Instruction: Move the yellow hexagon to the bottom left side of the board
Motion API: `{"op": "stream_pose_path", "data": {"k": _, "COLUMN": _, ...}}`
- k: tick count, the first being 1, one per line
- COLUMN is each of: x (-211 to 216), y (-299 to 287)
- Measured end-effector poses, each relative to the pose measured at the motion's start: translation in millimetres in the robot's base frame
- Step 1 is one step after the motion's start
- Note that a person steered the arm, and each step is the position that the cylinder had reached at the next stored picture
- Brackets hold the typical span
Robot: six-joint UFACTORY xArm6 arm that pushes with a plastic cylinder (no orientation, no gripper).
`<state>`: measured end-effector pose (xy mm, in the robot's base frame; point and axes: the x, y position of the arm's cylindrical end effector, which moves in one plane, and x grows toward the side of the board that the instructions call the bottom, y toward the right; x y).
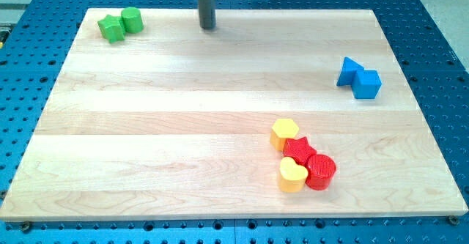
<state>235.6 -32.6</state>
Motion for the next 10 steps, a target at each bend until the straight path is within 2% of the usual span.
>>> {"op": "stream_pose_path", "data": {"k": 2, "x": 3.6, "y": 31.5}}
{"op": "stream_pose_path", "data": {"k": 6, "x": 14.9, "y": 31.7}}
{"op": "stream_pose_path", "data": {"k": 7, "x": 37.4, "y": 34.9}}
{"op": "stream_pose_path", "data": {"k": 9, "x": 137.7, "y": 56.3}}
{"op": "stream_pose_path", "data": {"k": 10, "x": 206.2, "y": 132.0}}
